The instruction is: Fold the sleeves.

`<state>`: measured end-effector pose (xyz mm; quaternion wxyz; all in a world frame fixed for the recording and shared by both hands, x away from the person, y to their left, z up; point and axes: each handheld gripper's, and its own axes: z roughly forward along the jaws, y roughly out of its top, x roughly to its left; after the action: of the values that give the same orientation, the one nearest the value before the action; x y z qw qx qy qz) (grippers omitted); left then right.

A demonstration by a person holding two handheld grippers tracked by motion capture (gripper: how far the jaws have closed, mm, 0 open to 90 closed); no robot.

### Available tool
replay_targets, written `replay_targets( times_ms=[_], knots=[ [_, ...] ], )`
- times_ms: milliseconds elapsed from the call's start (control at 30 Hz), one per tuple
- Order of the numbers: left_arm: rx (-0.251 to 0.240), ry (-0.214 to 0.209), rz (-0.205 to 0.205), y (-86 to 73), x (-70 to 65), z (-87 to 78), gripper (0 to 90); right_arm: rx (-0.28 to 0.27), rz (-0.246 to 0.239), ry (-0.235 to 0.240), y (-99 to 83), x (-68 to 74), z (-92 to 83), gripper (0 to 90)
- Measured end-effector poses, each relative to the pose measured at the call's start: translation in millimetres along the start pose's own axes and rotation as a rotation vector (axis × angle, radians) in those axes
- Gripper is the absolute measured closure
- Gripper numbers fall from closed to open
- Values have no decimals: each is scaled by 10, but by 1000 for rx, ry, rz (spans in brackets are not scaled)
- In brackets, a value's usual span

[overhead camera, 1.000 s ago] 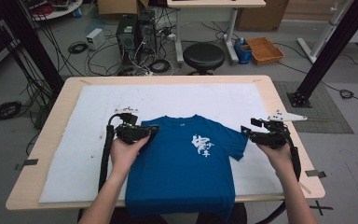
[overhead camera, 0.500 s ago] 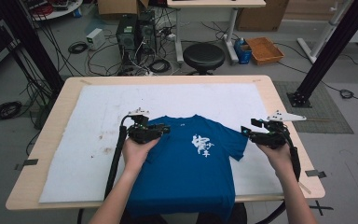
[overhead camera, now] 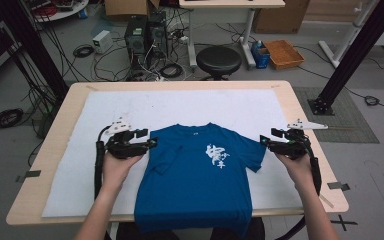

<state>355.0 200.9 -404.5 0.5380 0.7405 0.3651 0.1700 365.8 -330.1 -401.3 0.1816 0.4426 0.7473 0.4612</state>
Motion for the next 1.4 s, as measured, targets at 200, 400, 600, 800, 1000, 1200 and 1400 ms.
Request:
replay_targets(
  times_ms=[200, 400, 600, 800, 1000, 1200, 1400],
  knots=[
    [-83, 37, 55, -105, 154, -250, 409, 14, 19, -28, -40, -56, 27, 402],
    [-89, 50, 15, -239, 334, -433, 409, 61, 50, -60, -91, -170, 106, 499],
    [-42, 90, -103, -246, 430, -468, 330, 119, 75, -80, -143, -230, 185, 562],
    [-28, 85, -55, -225, 413, -481, 330, 153, 114, -103, -187, -273, 259, 591],
    [-17, 66, -32, -225, 401, -477, 330, 175, 122, -99, -202, -276, 300, 620],
    [-7, 53, -27, -222, 379, -452, 331, 217, 108, -102, -226, -252, 368, 678],
    [-8, 44, -30, -222, 379, -446, 332, 229, 112, -105, -240, -262, 387, 752]
  ],
)
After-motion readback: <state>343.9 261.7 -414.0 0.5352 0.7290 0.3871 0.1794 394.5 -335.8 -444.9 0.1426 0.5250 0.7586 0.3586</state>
